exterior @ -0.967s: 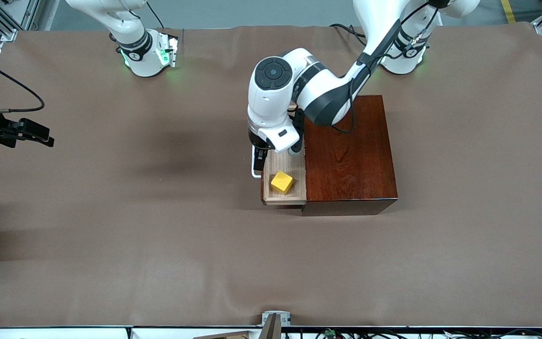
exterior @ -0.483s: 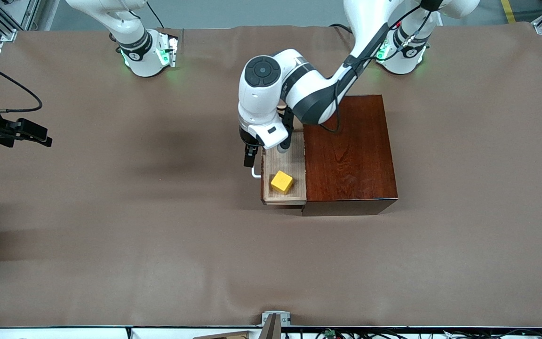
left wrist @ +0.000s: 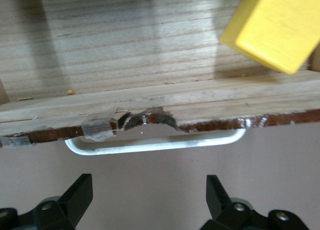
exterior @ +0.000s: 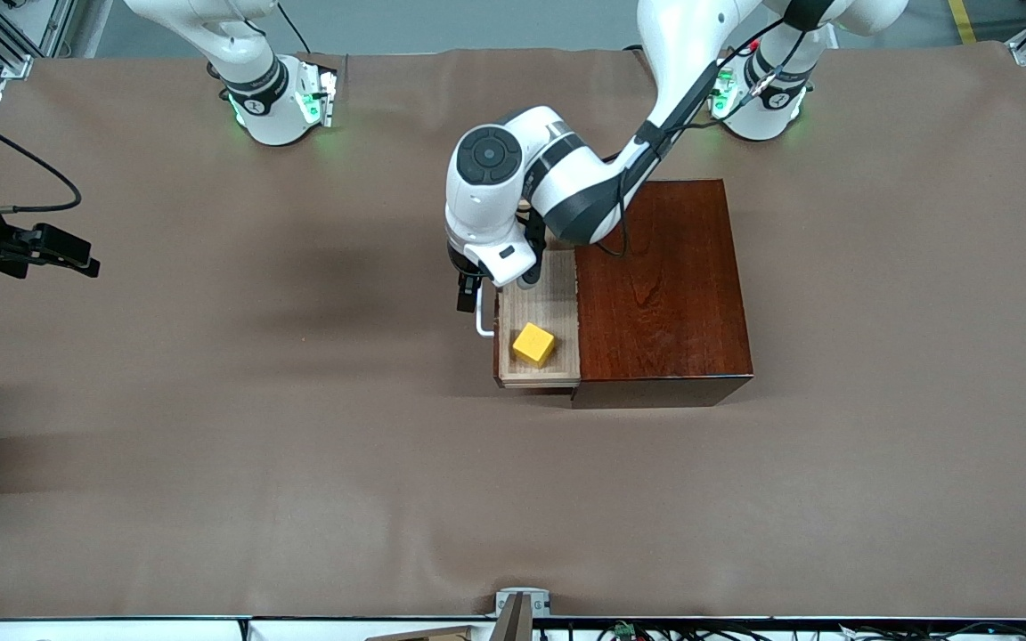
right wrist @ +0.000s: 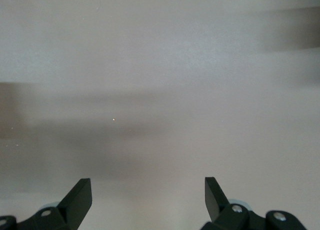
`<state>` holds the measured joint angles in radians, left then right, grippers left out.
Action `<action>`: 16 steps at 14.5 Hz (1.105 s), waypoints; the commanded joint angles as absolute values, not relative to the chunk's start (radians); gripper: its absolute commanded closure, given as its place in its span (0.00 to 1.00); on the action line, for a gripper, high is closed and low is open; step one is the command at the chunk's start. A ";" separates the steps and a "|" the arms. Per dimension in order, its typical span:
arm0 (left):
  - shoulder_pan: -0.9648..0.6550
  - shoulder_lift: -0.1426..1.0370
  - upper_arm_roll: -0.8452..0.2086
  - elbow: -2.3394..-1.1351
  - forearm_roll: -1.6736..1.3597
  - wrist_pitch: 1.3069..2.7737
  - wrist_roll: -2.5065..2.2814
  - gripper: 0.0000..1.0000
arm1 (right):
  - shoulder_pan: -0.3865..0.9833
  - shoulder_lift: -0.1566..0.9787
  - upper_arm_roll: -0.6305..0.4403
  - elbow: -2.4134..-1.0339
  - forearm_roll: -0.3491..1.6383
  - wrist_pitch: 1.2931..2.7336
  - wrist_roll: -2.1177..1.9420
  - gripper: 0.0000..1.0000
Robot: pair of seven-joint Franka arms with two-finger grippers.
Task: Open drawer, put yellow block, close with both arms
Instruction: 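Lower the left gripper against the drawer front by the handle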
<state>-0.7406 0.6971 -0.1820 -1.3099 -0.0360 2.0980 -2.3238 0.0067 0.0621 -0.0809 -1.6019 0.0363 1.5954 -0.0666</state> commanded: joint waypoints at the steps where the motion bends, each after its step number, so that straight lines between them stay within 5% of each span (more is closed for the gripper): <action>1: -0.741 0.729 -0.178 -1.281 -0.067 2.092 -2.376 0.00 | -0.003 0.051 -0.067 -1.608 0.023 1.591 -0.054 0.00; 16: -0.776 0.698 -0.175 -1.293 0.170 2.006 -2.526 0.00 | -0.002 0.049 -0.064 -1.606 0.023 1.591 -0.054 0.00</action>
